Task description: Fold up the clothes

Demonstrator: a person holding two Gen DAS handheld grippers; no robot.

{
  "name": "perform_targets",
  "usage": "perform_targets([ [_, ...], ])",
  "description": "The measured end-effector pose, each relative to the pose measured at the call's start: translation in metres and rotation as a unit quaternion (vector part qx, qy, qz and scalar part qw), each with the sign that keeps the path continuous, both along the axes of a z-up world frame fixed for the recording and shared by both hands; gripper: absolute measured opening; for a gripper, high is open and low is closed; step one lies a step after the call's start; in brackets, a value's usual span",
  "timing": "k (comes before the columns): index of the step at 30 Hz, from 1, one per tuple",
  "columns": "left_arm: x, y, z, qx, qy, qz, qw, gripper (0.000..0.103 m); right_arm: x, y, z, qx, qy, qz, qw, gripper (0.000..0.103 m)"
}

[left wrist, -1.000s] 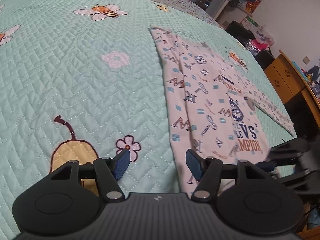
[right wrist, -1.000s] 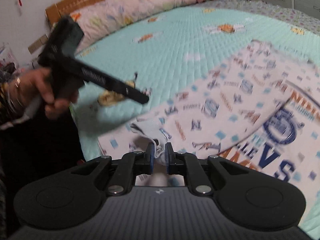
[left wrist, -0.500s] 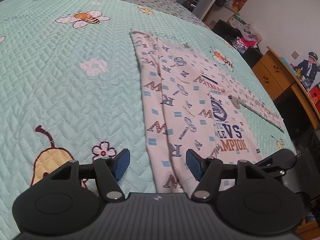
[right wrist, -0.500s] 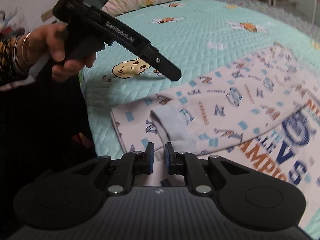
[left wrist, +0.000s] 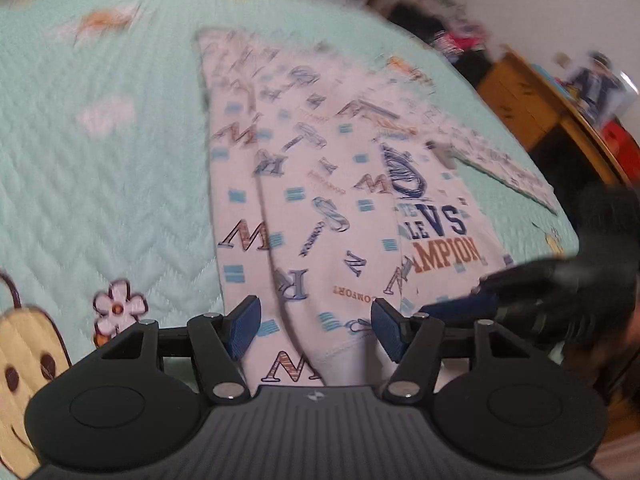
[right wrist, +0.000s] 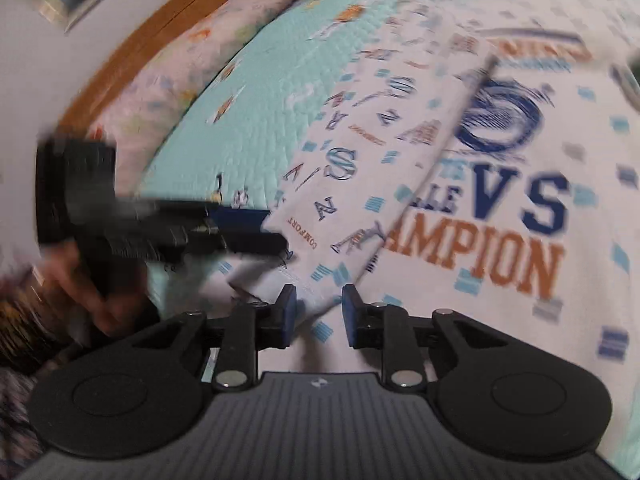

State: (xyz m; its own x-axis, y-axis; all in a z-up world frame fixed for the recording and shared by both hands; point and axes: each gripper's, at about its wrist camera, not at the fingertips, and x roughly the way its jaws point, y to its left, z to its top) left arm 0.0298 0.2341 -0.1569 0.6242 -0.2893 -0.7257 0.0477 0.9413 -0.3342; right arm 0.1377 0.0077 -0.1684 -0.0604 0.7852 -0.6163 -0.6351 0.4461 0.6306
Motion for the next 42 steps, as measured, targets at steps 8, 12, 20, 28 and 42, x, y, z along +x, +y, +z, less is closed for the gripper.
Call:
perform_targets([
  [8,0.006,0.005,0.017,-0.036,-0.031,0.006,0.9989,0.065,0.057,-0.001,0.039,0.067,-0.055,-0.137,0.987,0.029],
  [12,0.014,0.004,0.001,-0.038,-0.017,0.006,0.9991,0.065,0.117,0.042,0.055,0.058,-0.11,-0.187,0.975,0.03],
  [20,0.009,0.01,-0.011,-0.056,-0.032,0.004,0.9979,0.065,0.194,0.132,0.032,-0.006,-0.112,-0.18,0.977,0.03],
  [28,0.006,0.011,-0.012,-0.055,-0.037,-0.004,0.9978,0.065,0.198,0.143,0.01,-0.061,-0.109,-0.209,0.97,0.009],
  [42,0.009,-0.001,-0.008,-0.005,-0.025,-0.003,0.9997,0.066,0.122,0.006,0.023,0.1,-0.028,-0.373,0.922,0.041],
])
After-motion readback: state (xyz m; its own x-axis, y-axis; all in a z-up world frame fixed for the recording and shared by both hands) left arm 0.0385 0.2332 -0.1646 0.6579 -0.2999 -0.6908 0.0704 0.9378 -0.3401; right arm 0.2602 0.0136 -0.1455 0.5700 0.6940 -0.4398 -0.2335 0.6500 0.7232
